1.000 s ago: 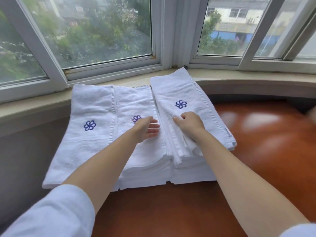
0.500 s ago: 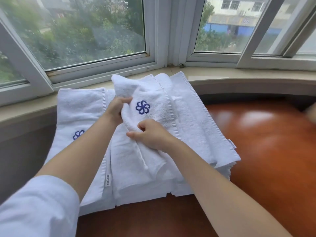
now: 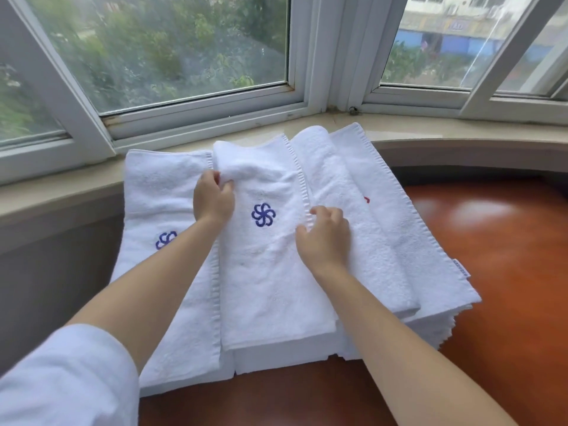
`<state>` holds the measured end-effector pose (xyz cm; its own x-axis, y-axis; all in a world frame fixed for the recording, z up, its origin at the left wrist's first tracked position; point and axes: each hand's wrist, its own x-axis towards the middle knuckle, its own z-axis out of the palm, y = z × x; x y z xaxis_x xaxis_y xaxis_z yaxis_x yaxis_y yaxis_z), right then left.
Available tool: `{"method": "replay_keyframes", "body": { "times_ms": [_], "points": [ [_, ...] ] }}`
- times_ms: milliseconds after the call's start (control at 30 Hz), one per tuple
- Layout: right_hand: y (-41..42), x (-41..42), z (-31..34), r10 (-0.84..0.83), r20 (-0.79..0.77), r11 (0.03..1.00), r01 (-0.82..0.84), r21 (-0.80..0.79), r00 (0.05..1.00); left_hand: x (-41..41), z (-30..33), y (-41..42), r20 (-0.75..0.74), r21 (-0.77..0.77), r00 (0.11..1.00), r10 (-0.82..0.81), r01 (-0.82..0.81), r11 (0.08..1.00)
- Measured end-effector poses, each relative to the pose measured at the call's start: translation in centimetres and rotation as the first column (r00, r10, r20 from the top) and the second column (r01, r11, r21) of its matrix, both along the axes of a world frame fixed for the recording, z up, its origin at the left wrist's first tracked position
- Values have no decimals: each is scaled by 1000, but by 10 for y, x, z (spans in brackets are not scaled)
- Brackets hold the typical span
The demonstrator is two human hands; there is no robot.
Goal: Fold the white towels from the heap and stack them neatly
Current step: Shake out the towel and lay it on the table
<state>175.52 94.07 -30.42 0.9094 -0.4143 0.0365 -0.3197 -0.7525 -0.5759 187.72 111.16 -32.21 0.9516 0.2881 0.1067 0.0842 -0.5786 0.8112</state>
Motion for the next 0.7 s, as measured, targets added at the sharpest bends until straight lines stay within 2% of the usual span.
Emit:
{"method": "replay_keyframes", "body": {
  "times_ms": [67, 100, 167, 200, 233, 300, 333, 400, 467, 533, 567, 633, 667, 700],
  "points": [
    [-5, 3, 2, -14, -101, 998, 20, 53, 995, -4, -3, 4, -119, -121, 989, 90, -104, 987],
    [-5, 5, 3, 10, -155, 988, 14, 154, 988, -6, -6, 7, -229, -163, 971, 76, -115, 980],
    [-3, 7, 9, 96, -203, 906, -2, 423, 975, -13, -8, 15, -402, -228, 915, -35, -63, 972],
    [-3, 7, 11, 121, -188, 887, -21, 460, 975, -17, -6, 17, -437, -242, 896, -78, -33, 970],
    [-4, 7, 13, 116, -160, 918, -44, 394, 980, -21, -5, 17, -442, -248, 890, -108, -6, 969],
    [-11, 6, 16, 37, -63, 996, -32, 81, 997, -30, -4, 15, -413, -235, 901, -129, 31, 971],
    [-17, 2, 18, 38, -47, 997, -40, -60, 998, -35, -4, 12, -400, -211, 909, -120, 36, 977],
    [-29, -7, 21, 151, -185, 967, -184, -175, 971, -46, 0, 5, -397, -110, 915, -64, 22, 994],
    [-40, -21, 22, 320, -350, 910, -388, -145, 880, -63, 7, -5, -374, 105, 928, -11, 54, 993],
    [-47, -35, 21, 418, -375, 876, -477, -75, 827, -82, 10, -21, -247, 354, 968, -48, 137, 925],
    [-51, -41, 22, 437, -356, 872, -486, -56, 826, -93, 10, -30, -161, 412, 981, -112, 170, 895],
    [-59, -54, 23, 451, -311, 871, -489, -51, 836, -116, 13, -48, -94, 370, 948, -303, 316, 874],
    [-63, -61, 24, 459, -302, 869, -493, -44, 836, -127, 13, -54, -122, 314, 891, -438, 453, 834],
    [-68, -68, 25, 474, -303, 863, -504, -25, 827, -140, 11, -58, -179, 282, 793, -582, 608, 742]
  ]
}}
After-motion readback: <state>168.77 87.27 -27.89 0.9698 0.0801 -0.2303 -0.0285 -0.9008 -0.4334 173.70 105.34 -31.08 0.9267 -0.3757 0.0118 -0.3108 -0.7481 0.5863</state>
